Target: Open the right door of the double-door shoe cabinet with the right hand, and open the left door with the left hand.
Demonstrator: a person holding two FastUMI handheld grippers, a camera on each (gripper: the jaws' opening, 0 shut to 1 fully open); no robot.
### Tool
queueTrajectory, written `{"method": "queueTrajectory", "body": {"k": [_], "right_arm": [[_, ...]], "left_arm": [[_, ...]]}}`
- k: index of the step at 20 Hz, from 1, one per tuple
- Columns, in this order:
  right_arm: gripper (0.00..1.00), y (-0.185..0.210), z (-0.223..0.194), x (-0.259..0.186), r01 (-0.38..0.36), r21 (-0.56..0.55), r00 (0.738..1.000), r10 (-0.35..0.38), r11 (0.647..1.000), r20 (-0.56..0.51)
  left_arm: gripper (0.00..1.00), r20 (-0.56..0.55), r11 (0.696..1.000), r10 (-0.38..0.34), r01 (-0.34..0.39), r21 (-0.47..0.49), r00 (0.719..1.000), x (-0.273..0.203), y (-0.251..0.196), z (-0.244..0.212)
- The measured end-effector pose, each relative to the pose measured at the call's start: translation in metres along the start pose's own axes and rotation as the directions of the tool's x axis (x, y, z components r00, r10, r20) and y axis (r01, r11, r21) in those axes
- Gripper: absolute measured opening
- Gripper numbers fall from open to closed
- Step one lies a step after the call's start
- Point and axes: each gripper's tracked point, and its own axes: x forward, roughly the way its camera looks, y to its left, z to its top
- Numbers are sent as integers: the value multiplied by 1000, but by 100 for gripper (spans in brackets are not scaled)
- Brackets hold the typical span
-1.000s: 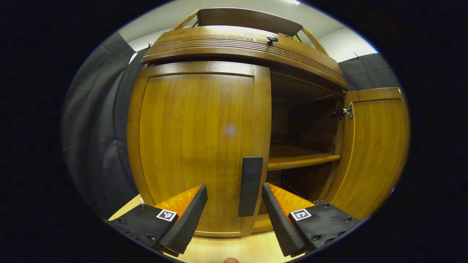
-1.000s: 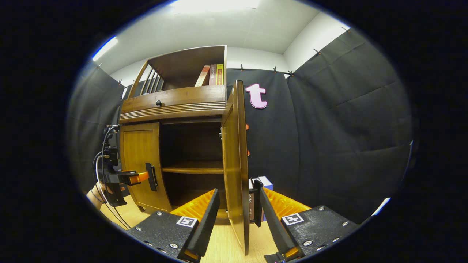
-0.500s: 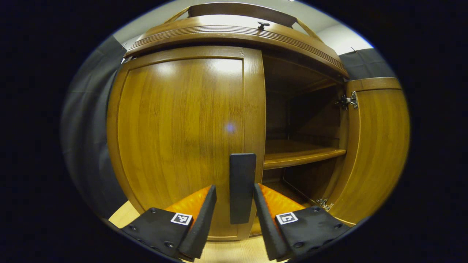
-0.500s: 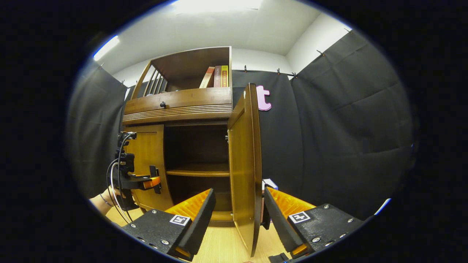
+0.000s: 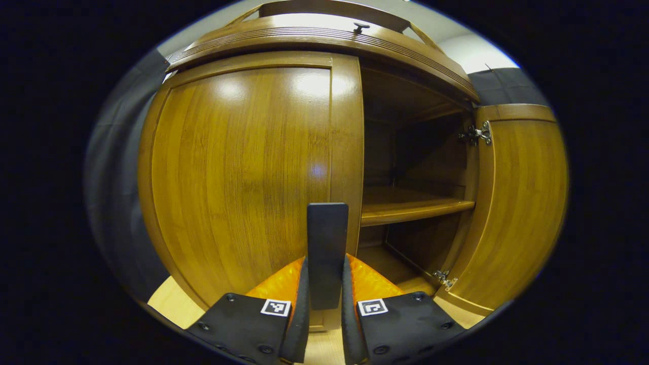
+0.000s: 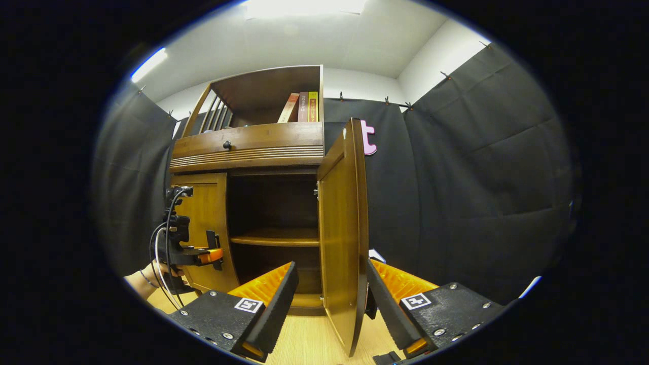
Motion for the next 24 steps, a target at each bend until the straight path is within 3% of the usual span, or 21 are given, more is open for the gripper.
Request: {"method": "queueTrajectory", "body": {"k": [3,10,24], "right_arm": [[84,9,-2,0,-10,-6,1000,10,1000,-9],[84,32,-3,0,-45,-6,999,45,999,-25],[84,79,-2,-1,-115,-15,993,114,993,-28]], "left_arm": [[29,7,1000,-29,29,-2,1000,-12,-1,2],[30,5,996,-88,88,-2,996,-61,3,-4],[29,6,995,-104,104,10,995,-145,37,-8]]}}
